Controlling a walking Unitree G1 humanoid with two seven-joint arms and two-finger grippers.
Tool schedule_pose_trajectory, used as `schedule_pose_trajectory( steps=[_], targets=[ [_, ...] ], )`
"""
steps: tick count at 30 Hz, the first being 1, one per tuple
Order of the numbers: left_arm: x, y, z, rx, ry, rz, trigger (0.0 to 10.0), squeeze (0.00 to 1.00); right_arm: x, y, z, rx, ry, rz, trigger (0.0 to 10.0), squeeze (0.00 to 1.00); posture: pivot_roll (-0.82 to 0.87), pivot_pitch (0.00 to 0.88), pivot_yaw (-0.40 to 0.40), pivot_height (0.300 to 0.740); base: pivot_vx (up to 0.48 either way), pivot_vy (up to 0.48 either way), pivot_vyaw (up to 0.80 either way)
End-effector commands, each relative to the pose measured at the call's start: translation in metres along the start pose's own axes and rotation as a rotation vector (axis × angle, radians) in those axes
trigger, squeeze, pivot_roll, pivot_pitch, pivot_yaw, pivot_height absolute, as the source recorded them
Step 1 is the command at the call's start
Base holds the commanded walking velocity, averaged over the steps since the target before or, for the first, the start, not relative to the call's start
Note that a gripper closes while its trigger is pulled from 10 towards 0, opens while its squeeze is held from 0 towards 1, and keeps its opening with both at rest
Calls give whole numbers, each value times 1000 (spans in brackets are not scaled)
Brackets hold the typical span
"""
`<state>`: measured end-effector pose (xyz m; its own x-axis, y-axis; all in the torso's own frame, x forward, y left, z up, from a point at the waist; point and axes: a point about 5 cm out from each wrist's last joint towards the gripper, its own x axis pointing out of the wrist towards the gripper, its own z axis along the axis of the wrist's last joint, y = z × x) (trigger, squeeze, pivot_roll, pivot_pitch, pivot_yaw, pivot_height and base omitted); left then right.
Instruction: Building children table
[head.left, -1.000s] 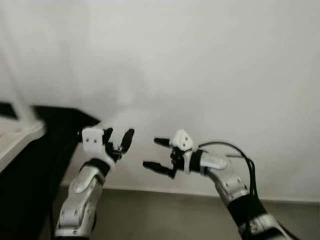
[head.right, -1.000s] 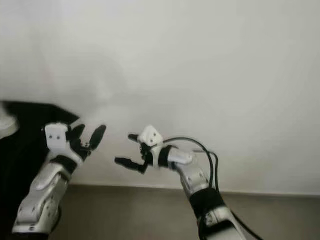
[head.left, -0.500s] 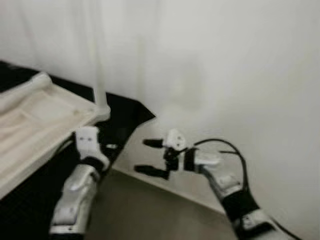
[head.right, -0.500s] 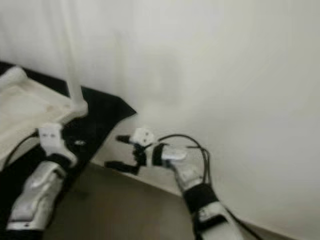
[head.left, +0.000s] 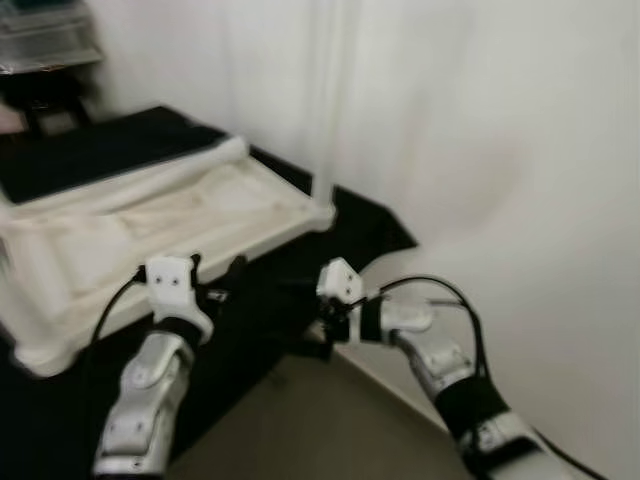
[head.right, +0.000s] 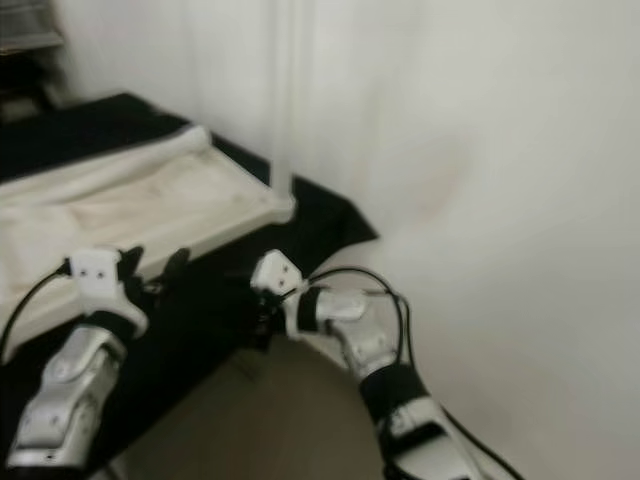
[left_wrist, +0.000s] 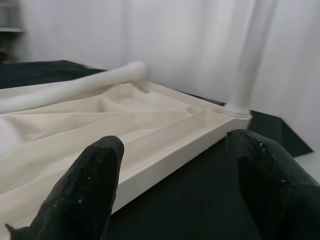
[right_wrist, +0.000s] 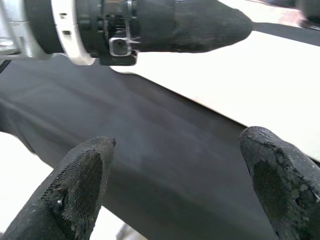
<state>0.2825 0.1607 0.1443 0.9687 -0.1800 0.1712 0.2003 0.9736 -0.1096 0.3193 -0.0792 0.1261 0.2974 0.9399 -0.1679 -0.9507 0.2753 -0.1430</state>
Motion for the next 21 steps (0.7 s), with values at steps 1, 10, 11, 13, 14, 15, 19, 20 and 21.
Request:
schedule_pose_trajectory(
  steps=[1, 10, 11, 13, 14, 15, 19, 20, 21],
  targets=[
    [-1, -4, -1, -6, -8, -4, 10000, 0, -3, -4, 0, 14, -27, -31, 10000, 0, -59, 0, -41, 740, 0, -461, 0],
    [-2, -2, -2, -30, -14, -1, 10000, 0, -3, -2, -2, 7, -19, -30, 10000, 0, -62, 0, -29, 740, 0, -463, 0],
    [-2, -2, -2, -34, -12, -2, 10000, 0, -2, 0, -3, -8, -7, -13, 10000, 0, -62, 0, -26, 740, 0, -409, 800],
    [-2, -3, -3, -39, -11, -7, 10000, 0, -1, 2, -4, -44, 15, 4, 10000, 0, -62, 0, -26, 740, 0, 0, 800],
    [-2, -3, -3, -40, -10, -6, 10000, 0, -1, 3, -5, -52, 18, 7, 10000, 0, -63, 0, -23, 740, 0, 0, 800],
    [-3, -3, -3, -40, -9, -6, 10000, 0, -1, 3, -5, -53, 17, 9, 10000, 0, -63, 0, -23, 740, 0, 0, 800],
    [-3, -2, -4, -46, -10, -3, 10000, 0, -1, 3, -5, -50, 18, 13, 10000, 0, -66, 0, -21, 740, 0, 0, 800],
    [-3, -2, -4, -46, -10, -3, 10000, 0, -1, 3, -5, -50, 18, 13, 10000, 0, -66, 0, -21, 740, 0, 0, 800],
    [-3, -2, -4, -49, -11, -2, 10000, 0, -1, 3, -6, -51, 20, 15, 10000, 0, -66, 0, -21, 740, 0, 0, 800]
  ],
)
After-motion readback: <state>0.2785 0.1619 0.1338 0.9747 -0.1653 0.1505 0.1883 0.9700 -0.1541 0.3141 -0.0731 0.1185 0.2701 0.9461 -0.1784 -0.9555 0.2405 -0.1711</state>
